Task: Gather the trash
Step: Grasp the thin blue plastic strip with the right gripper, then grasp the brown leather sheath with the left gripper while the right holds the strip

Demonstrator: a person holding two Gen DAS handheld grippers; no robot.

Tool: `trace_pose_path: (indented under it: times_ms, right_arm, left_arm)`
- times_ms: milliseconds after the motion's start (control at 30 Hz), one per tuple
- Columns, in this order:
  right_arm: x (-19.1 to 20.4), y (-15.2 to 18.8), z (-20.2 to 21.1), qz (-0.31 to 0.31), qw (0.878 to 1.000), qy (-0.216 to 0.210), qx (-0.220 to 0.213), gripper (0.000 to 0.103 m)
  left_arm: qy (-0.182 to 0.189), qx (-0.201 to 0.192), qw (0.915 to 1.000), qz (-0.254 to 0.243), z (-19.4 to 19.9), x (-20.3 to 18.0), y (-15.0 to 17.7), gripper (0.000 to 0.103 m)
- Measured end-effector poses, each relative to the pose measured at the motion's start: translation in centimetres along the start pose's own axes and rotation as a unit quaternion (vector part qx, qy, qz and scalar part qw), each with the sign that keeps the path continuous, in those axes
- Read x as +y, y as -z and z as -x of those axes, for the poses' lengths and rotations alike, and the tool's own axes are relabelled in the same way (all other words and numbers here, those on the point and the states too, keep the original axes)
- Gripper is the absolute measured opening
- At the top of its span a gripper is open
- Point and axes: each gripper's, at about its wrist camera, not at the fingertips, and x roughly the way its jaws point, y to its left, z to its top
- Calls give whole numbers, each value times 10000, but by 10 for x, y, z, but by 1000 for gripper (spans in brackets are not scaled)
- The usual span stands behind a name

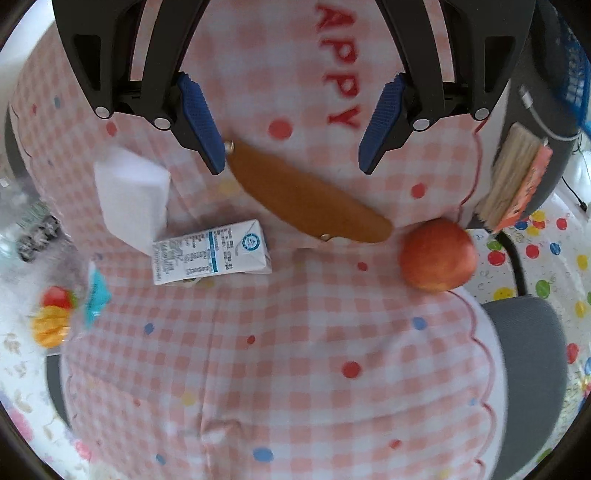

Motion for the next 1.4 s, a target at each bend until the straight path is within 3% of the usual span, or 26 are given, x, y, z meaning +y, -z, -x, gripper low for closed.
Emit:
trace_pose_path:
  times_ms: [67, 233, 333, 400, 433, 467, 500, 733, 833, 1100, 1200, 1333, 1400]
  right_arm:
    - [-1, 1, -2, 39, 10000, -22, -17, 1]
    - [-6, 4, -7, 35, 9999, -106, 30, 1]
    - [-8, 6, -8, 1, 9998, -180, 77, 1]
    - [-7, 7, -7, 14, 9997, -211, 92, 1]
    - [-7, 8, -6, 20, 9997, -228, 100, 1]
    - [-6, 8, -5, 26, 9996, -243, 107, 1]
    - [-4, 9, -3, 30, 9996, -263, 113, 1]
    - [5, 18, 12, -2, 9993, -336, 166, 1]
    - [9, 23, 23, 33, 9993, -325, 178, 1]
    - [16, 45, 53, 19, 9991, -331, 245, 1]
    - [19, 50, 62, 31, 9991, -342, 244, 1]
    - [24, 55, 72, 105, 9991, -331, 229, 1]
    - [25, 56, 76, 99, 9991, -340, 219, 1]
  left_arm:
    - [-166, 105, 9998, 84, -13, -4, -7, 86]
    - [-622, 531, 9965, 196, -47, -8, -22, 86]
    - [-499, 610, 9962, 375, -50, 1, -18, 84]
    - [-302, 494, 9970, 523, -42, 10, -13, 77]
    - [-200, 425, 9970, 607, -37, 13, -10, 68]
    - [-122, 375, 9970, 668, -33, 16, -7, 52]
    - [-96, 319, 9970, 701, -27, 20, -3, 45]
    - [289, 323, 9983, 402, 1, 38, 29, 44]
    - [516, 314, 9982, 40, 26, 33, 55, 44]
    - [1217, 194, 9902, -654, 88, 17, 120, 45]
    - [1183, 165, 9896, -804, 102, 14, 138, 47]
    - [974, 10, 9928, -691, 102, 22, 136, 65]
    - [990, -45, 9938, -512, 106, 25, 135, 67]
